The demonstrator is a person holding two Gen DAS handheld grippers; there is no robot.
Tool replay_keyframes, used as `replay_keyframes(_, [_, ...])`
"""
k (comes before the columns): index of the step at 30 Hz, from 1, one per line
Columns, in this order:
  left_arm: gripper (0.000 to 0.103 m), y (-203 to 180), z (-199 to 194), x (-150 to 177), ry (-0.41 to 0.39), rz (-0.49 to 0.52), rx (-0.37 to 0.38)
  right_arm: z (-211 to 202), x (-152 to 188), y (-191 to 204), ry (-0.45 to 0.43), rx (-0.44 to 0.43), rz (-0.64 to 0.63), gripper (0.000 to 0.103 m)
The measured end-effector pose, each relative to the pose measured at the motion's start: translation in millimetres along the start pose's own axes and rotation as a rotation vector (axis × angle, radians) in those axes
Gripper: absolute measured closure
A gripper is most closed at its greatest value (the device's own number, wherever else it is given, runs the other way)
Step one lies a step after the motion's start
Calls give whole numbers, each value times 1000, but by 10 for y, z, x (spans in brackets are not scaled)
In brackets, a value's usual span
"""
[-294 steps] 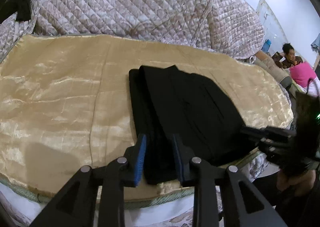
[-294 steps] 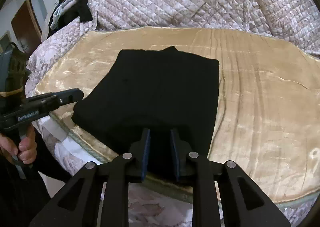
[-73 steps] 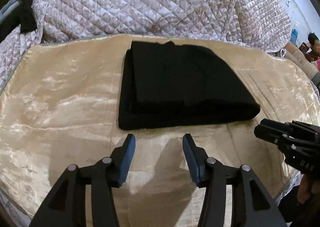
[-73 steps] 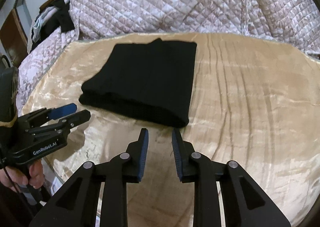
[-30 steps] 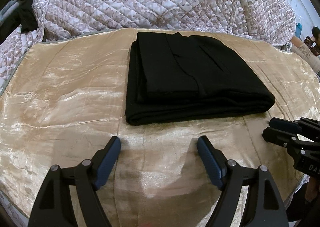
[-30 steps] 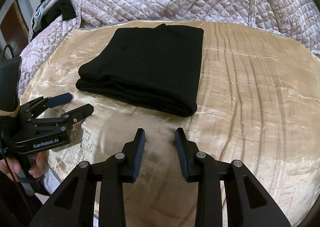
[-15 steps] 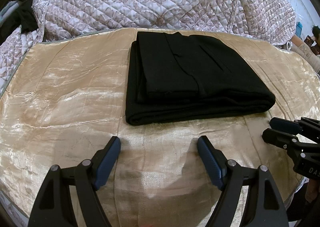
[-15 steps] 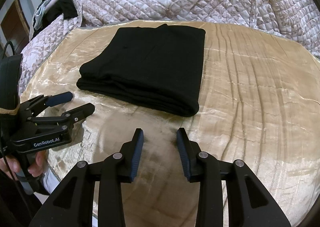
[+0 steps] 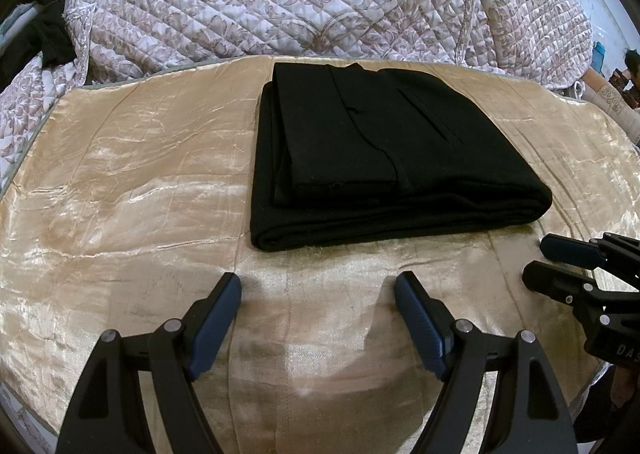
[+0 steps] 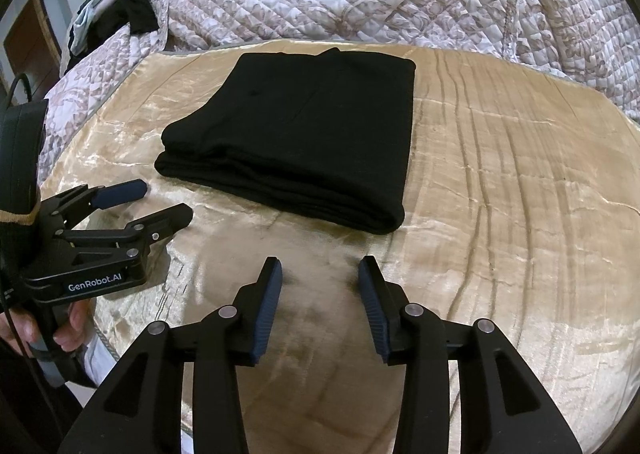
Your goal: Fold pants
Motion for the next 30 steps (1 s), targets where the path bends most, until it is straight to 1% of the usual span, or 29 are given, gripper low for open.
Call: replay_keyframes(30, [21, 3, 5, -5, 1, 2, -2, 8, 2, 14, -2, 3, -1, 59])
Point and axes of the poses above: each gripper's, at about its wrist camera, not at the fingertips, and z roughly the way its jaws point, y to its left, x to its underside, the point moved 4 cm from there along z, roughly the way its jaws point, and after that the axes turned 5 degrees about y, right-handed, at the moved point
